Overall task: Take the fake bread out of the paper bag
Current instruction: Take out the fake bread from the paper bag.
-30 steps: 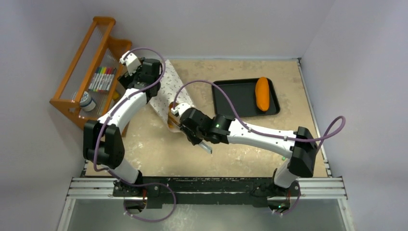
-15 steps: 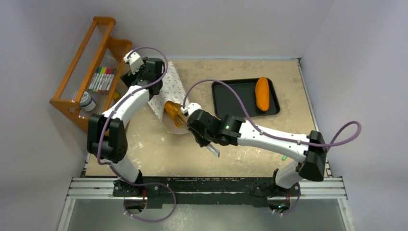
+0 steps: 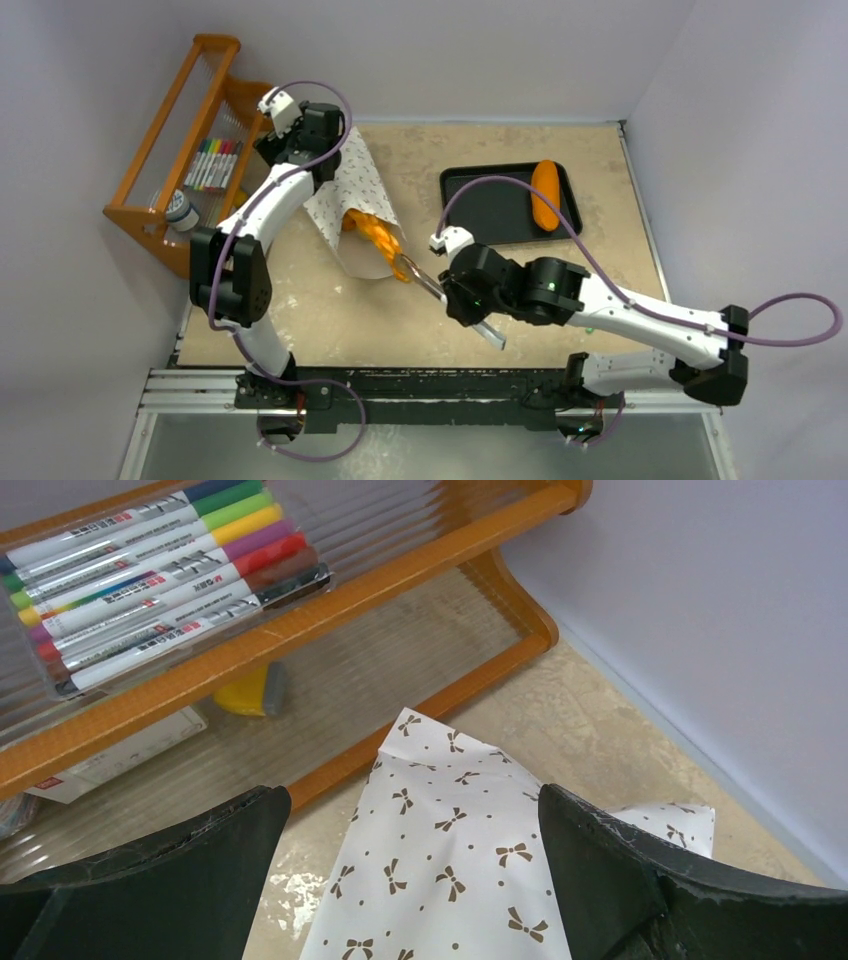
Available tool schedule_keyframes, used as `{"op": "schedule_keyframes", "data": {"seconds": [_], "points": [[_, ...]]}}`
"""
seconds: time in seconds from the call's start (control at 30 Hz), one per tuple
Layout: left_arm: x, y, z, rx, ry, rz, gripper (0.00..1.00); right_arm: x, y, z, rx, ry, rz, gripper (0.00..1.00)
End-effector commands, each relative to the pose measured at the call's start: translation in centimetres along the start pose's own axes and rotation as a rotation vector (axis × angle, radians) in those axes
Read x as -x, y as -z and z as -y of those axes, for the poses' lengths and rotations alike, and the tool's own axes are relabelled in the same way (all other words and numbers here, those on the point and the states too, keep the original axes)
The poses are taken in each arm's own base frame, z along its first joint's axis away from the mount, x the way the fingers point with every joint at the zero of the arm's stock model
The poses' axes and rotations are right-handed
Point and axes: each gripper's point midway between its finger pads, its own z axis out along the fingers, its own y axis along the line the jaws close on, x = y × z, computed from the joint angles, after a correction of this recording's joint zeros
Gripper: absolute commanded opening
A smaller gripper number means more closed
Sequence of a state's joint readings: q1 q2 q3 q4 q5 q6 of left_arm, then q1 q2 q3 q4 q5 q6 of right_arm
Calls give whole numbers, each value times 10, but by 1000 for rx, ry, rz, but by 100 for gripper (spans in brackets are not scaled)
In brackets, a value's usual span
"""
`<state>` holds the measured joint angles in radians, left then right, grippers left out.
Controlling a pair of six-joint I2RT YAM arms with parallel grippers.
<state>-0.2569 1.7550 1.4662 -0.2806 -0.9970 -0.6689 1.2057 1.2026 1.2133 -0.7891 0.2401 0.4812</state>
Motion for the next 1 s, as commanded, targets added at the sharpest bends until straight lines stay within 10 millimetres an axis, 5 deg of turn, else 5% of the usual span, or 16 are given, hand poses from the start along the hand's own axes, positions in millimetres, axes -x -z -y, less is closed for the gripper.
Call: {"op": "schedule_keyframes", "data": {"seconds": [0.0, 0.33, 0.8, 0.97], "points": [[21, 3, 6, 3, 19, 32, 100, -19, 28, 1, 62, -33, -16, 0], [25, -2, 13, 23, -1, 39, 100, -49, 72, 28, 58, -73, -23, 0], [19, -10, 24, 38, -34, 31, 100, -35, 141, 43, 146, -139, 156, 0], [19, -11, 26, 37, -34, 32, 100, -36, 139, 45, 132, -161, 156, 0]]}}
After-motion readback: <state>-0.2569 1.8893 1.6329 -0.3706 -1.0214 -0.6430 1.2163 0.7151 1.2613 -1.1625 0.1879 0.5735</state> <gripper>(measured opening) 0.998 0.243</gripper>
